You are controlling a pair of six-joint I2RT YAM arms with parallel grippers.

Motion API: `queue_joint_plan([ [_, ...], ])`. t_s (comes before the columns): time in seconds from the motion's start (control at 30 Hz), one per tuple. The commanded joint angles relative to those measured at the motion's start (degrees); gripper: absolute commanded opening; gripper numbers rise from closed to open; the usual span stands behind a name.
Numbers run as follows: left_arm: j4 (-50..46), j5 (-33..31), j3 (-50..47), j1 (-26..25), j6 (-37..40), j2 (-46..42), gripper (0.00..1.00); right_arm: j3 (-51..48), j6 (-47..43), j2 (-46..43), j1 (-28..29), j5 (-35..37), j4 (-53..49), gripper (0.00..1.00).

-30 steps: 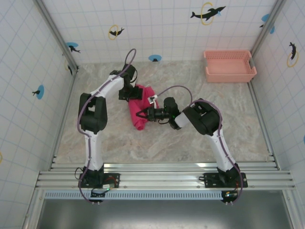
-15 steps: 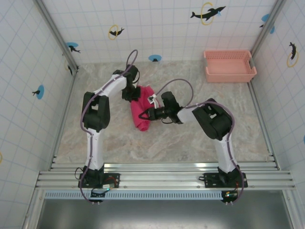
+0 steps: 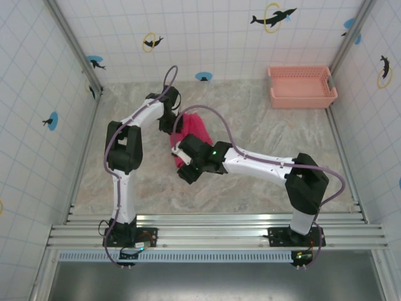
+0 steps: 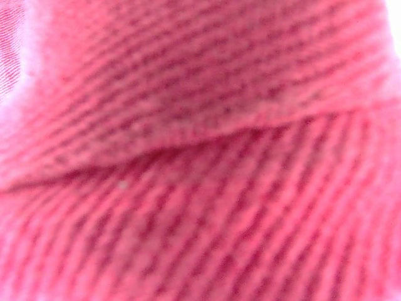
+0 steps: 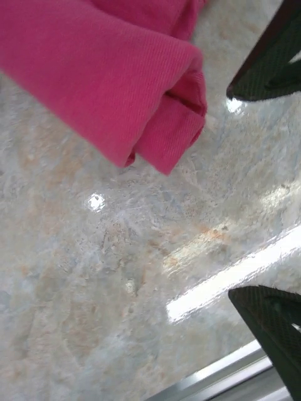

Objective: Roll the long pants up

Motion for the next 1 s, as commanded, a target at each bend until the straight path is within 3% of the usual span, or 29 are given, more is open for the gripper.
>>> queue_joint_plan([
  [0.0,-1.91,-1.38,-3.08,0.87,-0.48,2.4,0.0,6.37,-2.88,5.12,2.04,13.42,-7.79,0.81],
  [0.3,-0.95,0.19,-4.36,0.87,-0.52,2.21,0.0,21.9,-2.92,19.76,6.22,26.89,-10.5,0.81],
  [0.67,-0.96,0.82,-4.98,0.85,0.2,1.97,0.0,34.15,-3.82,34.05,4.16,37.34,-13.2,0.79],
  [0.73,-1.01,0.97,-5.02,0.88,0.44,1.78,0.0,34.37,-4.27,34.8,2.92,35.21,-13.21,0.71],
  [0.87,-1.6,0.97,-5.15,0.88,1.06,1.52,0.0,30.78,-2.96,33.14,-0.99,29.17,-11.02,0.47],
  [0.97,-1.67,0.88,-5.46,0.92,1.4,1.07,0.0,24.64,-3.48,29.67,-3.45,21.24,-5.51,0.32],
])
